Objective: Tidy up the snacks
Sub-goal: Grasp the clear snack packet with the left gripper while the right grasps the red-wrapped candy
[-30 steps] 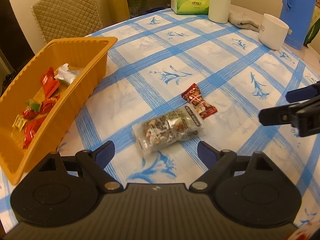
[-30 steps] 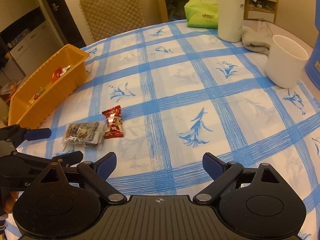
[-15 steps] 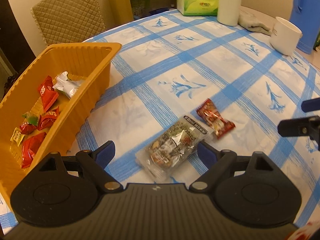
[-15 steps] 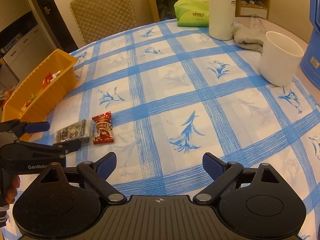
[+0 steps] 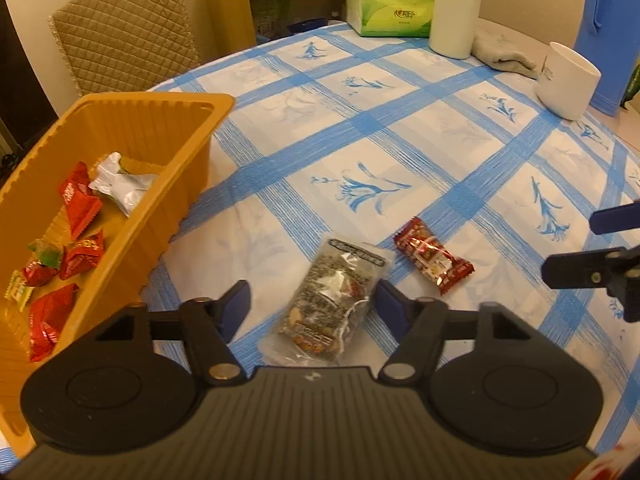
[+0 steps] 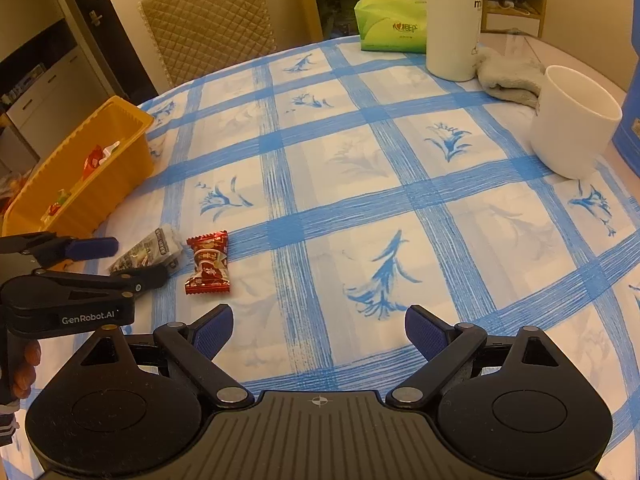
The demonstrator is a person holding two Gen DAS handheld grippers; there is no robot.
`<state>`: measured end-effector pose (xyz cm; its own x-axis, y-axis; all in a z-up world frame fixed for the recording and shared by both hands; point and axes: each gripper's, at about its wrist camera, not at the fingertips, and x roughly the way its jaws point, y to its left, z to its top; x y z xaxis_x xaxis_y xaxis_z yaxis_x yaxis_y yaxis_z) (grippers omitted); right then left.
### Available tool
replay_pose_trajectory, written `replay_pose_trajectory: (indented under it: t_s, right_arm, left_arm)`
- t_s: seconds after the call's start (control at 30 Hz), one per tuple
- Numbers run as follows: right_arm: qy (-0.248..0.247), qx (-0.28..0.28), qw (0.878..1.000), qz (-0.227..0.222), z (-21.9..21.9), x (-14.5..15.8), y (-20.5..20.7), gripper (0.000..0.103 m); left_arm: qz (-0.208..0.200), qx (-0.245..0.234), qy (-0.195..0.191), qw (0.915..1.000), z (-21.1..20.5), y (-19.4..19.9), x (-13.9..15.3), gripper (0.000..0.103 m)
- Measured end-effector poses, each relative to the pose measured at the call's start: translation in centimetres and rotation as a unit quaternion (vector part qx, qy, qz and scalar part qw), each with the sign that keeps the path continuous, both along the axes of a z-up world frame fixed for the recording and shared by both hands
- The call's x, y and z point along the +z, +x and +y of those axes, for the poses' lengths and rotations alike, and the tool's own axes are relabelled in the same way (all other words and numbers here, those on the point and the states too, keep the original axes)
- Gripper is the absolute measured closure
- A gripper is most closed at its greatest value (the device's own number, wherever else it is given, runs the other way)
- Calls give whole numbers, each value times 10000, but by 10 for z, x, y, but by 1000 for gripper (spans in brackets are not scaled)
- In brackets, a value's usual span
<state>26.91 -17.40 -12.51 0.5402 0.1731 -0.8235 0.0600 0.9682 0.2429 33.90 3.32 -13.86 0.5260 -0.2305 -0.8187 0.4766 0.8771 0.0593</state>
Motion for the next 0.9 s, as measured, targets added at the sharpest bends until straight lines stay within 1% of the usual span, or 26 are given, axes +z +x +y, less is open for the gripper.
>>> replay_pose_trajectory:
  t_s: [0.03, 0.1, 0.23, 0.47, 0.5, 0.53, 0.67, 0.7, 0.77, 0.83, 0.9]
  right_arm:
    - [-3, 15, 10000, -7, 1, 0, 1, 11]
    - [-10, 63, 10000, -22, 3, 0, 2, 11]
    - [-16, 233, 9997, -97, 11, 1, 6, 11]
    - [26, 695, 9966, -431, 31, 4, 15, 12]
    - [39, 767, 9959, -478, 34, 4, 17, 18]
    - [62, 850, 9951, -497, 38, 4, 21, 28]
    - [91, 1132, 9922, -513, 55, -3, 34, 41]
    - [84, 1190, 9914, -530, 57, -4, 38, 46]
    - [54, 1297, 9900, -548, 64, -7, 44, 50]
    - [-49, 1379, 9891, -515, 70, -12, 48, 60]
    - [-145, 1431, 9883, -504, 73, -16, 50, 62]
  left_arm:
    - [32, -21, -18, 10000, 0, 0, -1, 49]
    - [73, -55, -82, 9999, 0, -1, -1, 56]
    - [67, -23, -147, 9999, 5, -1, 1, 66]
    - [126, 409, -210, 9989, 24, -5, 2, 67]
    - [131, 483, -197, 9986, 27, -5, 3, 67]
    - [135, 550, -189, 9982, 30, -6, 3, 67]
    - [151, 796, -153, 9966, 41, -9, 4, 67]
    - [154, 842, -131, 9962, 43, -10, 4, 67]
    - [160, 925, -109, 9955, 46, -11, 4, 67]
    - [171, 999, -99, 9948, 49, -13, 5, 67]
    - [179, 1059, -89, 9942, 51, -15, 5, 67]
